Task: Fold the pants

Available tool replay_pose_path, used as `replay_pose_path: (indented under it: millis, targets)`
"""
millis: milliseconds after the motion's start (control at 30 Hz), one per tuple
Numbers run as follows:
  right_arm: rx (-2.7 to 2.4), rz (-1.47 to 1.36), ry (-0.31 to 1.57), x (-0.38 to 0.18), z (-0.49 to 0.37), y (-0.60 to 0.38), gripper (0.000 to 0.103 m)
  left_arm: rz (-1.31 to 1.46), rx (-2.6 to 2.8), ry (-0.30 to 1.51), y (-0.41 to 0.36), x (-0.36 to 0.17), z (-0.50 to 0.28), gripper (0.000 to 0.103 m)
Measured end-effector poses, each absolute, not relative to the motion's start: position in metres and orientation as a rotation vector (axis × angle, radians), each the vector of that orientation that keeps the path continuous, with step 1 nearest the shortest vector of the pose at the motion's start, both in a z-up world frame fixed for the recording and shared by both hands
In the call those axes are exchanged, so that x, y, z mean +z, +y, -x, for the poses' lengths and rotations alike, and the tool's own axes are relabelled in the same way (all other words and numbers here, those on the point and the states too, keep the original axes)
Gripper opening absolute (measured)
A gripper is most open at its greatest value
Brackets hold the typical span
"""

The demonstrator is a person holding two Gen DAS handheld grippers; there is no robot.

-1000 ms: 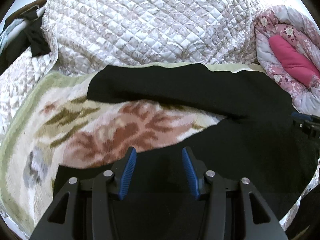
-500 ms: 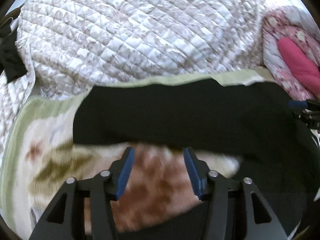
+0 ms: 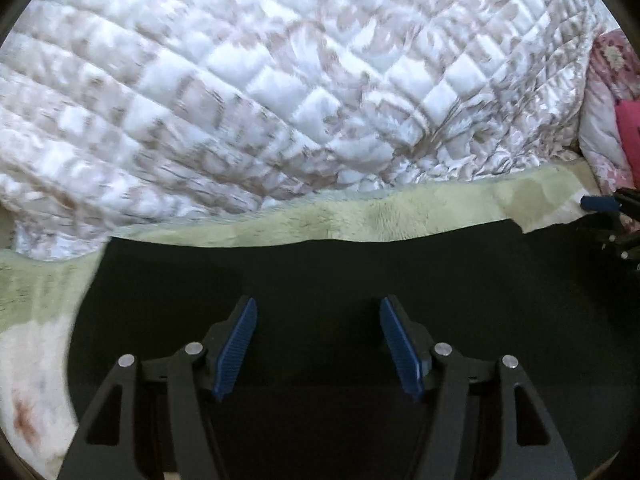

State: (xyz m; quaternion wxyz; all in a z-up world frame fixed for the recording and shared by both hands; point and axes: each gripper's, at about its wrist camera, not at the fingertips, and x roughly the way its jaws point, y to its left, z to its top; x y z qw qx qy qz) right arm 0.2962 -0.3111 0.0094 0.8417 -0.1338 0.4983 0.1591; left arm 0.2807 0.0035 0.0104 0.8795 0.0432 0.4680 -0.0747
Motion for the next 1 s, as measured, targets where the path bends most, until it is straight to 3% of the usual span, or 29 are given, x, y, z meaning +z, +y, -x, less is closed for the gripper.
replay_pose_path:
  millis: [67, 133, 167, 200, 233, 267, 300, 333, 500, 733, 1000]
  targets:
    - [0.346, 0.313, 1.043, 0.008, -0.294, -0.308, 0.071, -0.115, -0.147, 0.973, -0.002, 0.001, -0.283, 0.072]
    - [0.352, 0.327, 1.041, 0.009, -0.292, -0.306, 0.059, -0.169, -0.129, 0.949, -0.009, -0.003, -0.279, 0.070]
    - [0.359, 0.338, 1.027, 0.011, -0.288, -0.305, 0.017, -0.188, -0.116, 0.939, -0.012, -0.005, -0.277, 0.067]
    - [0.369, 0.339, 1.036, 0.013, -0.284, -0.302, 0.007, -0.201, -0.103, 0.931, -0.015, -0.005, -0.274, 0.055]
    - [0.357, 0.370, 1.024, 0.014, -0.279, -0.298, 0.007, -0.220, -0.090, 0.923, -0.018, -0.005, -0.273, 0.039]
    - [0.351, 0.398, 1.008, 0.017, -0.273, -0.294, 0.007, -0.234, -0.085, 0.915, -0.021, -0.002, -0.271, 0.032]
    - [0.346, 0.400, 0.993, 0.021, -0.267, -0.292, 0.007, -0.228, -0.085, 0.910, -0.022, 0.001, -0.269, 0.013]
    - [0.343, 0.395, 0.982, 0.025, -0.263, -0.291, 0.007, -0.216, -0.087, 0.904, -0.021, 0.006, -0.267, 0.005]
    - [0.342, 0.332, 0.865, 0.077, -0.219, -0.299, 0.007, -0.149, -0.087, 0.831, -0.009, 0.046, -0.241, 0.004]
    - [0.369, 0.247, 0.733, 0.134, -0.116, -0.302, 0.007, 0.019, -0.135, 0.705, 0.022, 0.104, -0.147, 0.004]
    - [0.379, 0.087, 0.839, 0.097, 0.008, -0.308, 0.007, 0.091, -0.170, 0.731, 0.036, 0.088, -0.017, 0.004]
